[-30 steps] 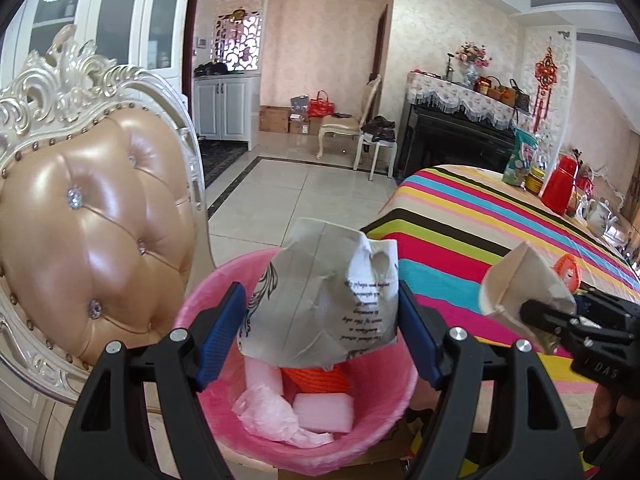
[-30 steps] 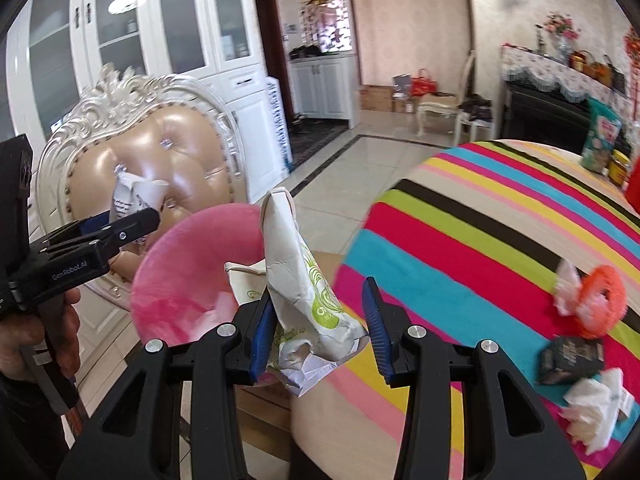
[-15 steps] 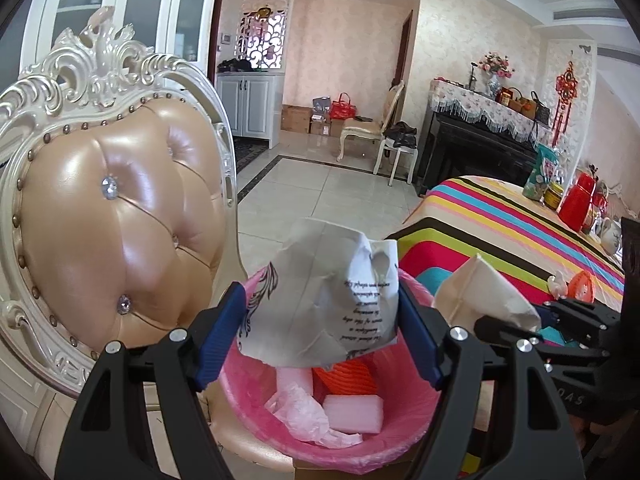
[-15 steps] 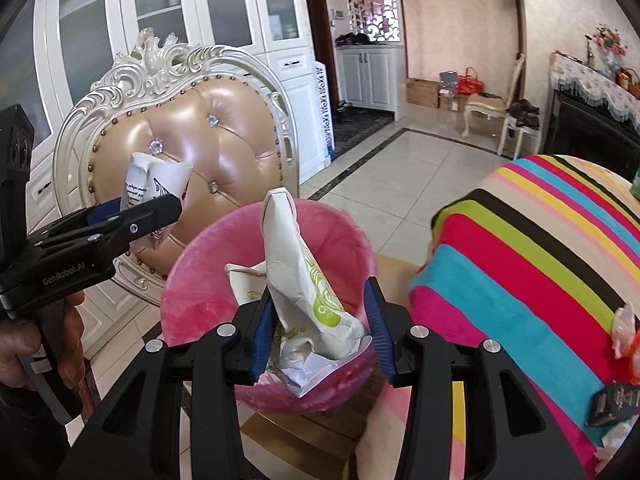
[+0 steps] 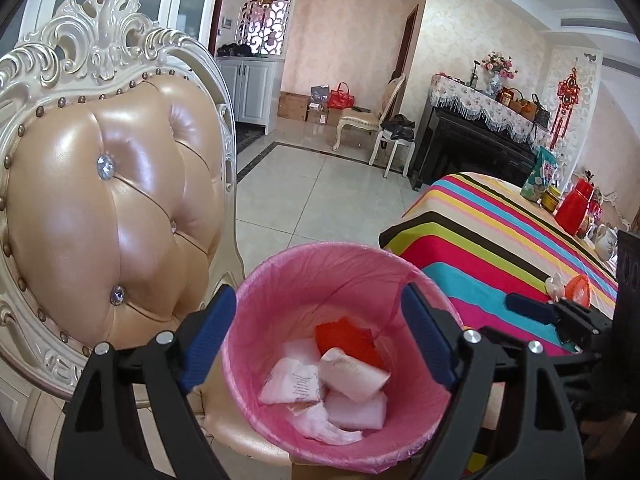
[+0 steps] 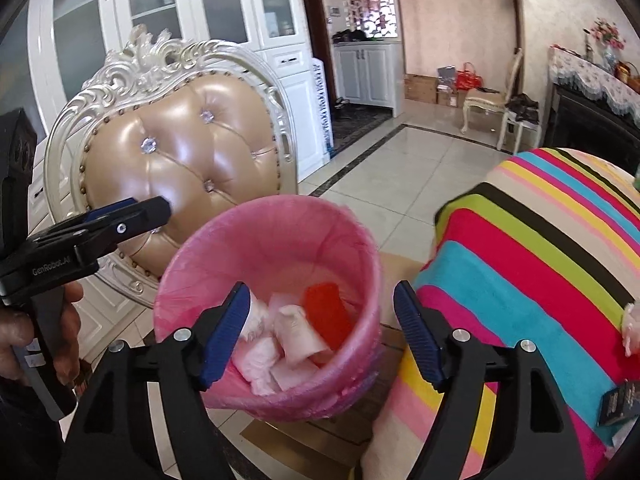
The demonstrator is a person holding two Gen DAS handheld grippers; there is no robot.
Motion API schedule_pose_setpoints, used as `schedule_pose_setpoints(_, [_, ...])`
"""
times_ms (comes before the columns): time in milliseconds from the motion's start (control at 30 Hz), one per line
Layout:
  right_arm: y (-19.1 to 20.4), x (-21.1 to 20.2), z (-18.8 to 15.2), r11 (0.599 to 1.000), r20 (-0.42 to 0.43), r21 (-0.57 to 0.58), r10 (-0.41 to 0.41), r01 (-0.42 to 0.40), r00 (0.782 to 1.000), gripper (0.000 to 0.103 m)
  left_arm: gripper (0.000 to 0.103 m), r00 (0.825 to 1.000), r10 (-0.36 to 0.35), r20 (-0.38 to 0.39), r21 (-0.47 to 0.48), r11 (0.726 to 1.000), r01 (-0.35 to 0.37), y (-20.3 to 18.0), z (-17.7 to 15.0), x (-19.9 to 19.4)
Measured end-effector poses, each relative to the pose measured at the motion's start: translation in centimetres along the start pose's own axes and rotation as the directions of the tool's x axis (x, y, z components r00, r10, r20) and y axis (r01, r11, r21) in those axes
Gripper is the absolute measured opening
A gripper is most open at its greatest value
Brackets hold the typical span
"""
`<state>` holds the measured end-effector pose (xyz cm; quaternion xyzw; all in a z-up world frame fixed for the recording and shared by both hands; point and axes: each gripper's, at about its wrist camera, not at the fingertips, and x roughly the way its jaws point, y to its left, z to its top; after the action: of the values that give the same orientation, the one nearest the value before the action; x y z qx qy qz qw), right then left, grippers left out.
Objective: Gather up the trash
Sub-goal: 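Move both tools back over the remaining trash on the table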
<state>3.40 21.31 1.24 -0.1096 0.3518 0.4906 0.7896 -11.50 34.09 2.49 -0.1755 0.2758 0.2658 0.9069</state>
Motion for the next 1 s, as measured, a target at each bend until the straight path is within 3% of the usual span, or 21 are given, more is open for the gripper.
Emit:
schedule_pose_setpoints(200, [-3.9,-3.2,-1.2,0.993,0.03,0.069,-0.097,0.095,0.995,0.076,0.082,0.999,-0.041,0.02,0.048,0.998,0.04,-2.2,0.3,-0.2])
schedule_pose_setpoints(367, [-8.6,-7.0,-2.8,0.968,0.06,0.143,-0.218,0.208,0.974,0.077,0.082,0.993,-0.105,0.057,0.127,0.987,0.097,-7.0,1.5,0.2])
schedule_pose_setpoints(500, [-12.7,-10.7,-4.6,0.922,0.063,0.217,-0.34,0.32,0.938,0.077,0.082,0.987,-0.15,0.059,0.182,0.974,0.137,-11.7,2.3,1.3])
schedule_pose_setpoints(667, [-16.9,-14.7,-7.7,0.844,0.013,0.288,-0.476,0.453,0.879,0.078,0.082,0.975,-0.22,-0.017,0.246,0.944,0.218,-18.3,2.3,3.8])
schedule_pose_setpoints(867, [-20.3,-19.5,-11.9,0.75,-0.051,0.381,-0.566,0.54,0.823,0.078,0.082,0.941,-0.312,-0.13,0.383,0.86,0.338,-26.6,0.1,5.5])
schedule_pose_setpoints(900, [-20.6,-20.5,-12.8,0.731,-0.059,0.396,-0.583,0.555,0.81,0.078,0.082,0.931,-0.339,-0.137,0.404,0.839,0.365,-27.8,-0.4,5.5])
schedule_pose_setpoints(1000, [-20.7,-22.6,-15.2,0.68,-0.078,0.418,-0.634,0.603,0.769,0.079,0.082,0.909,-0.401,-0.115,0.419,0.81,0.41,-30.0,-1.2,5.0])
